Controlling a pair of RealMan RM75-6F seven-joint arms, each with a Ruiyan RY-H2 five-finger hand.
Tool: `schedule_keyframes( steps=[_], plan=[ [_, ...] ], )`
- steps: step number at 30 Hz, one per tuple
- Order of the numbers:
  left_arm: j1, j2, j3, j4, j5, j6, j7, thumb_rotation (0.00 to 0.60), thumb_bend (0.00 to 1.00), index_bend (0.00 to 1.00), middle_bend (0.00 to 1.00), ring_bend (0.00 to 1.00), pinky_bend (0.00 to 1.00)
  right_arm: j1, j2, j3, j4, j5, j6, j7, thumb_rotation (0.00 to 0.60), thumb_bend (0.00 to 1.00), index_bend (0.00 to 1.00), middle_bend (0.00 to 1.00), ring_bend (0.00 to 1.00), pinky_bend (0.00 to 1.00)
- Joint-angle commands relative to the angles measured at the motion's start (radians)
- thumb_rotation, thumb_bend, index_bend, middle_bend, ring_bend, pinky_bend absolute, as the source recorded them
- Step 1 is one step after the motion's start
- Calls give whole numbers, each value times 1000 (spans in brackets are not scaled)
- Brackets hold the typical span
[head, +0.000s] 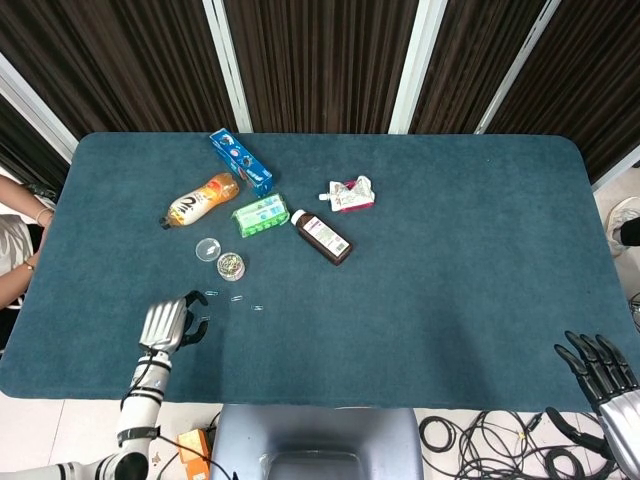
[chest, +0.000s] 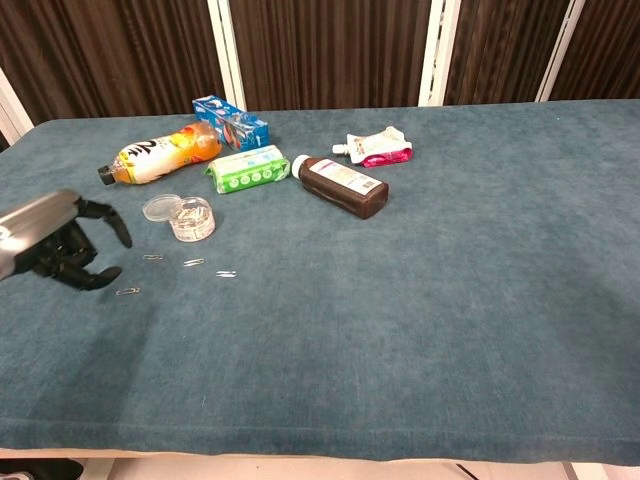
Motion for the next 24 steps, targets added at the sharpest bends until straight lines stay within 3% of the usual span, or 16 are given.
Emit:
schedule_keyframes(
  steps=[1, 12, 24],
  plan=[
    [18, -11, 14, 48, -27, -6, -10, 600, 346, 448, 1000, 1000, 1000, 2, 0, 1, -1, 2, -1, 2, 600, 178, 0, 0, 0, 0],
    [4, -84, -5, 209, -53, -82, -56, 600, 347, 461, 1000, 1000, 1000, -1, 2, 1, 6, 4, 9, 13, 600, 178, 0, 0, 0, 0],
    [-16, -133, -26, 252, -57, -88, -21, 600, 345, 494, 1000, 1000, 1000, 3, 0, -1, 1, 1, -3, -2, 600, 178, 0, 0, 0, 0]
  ],
)
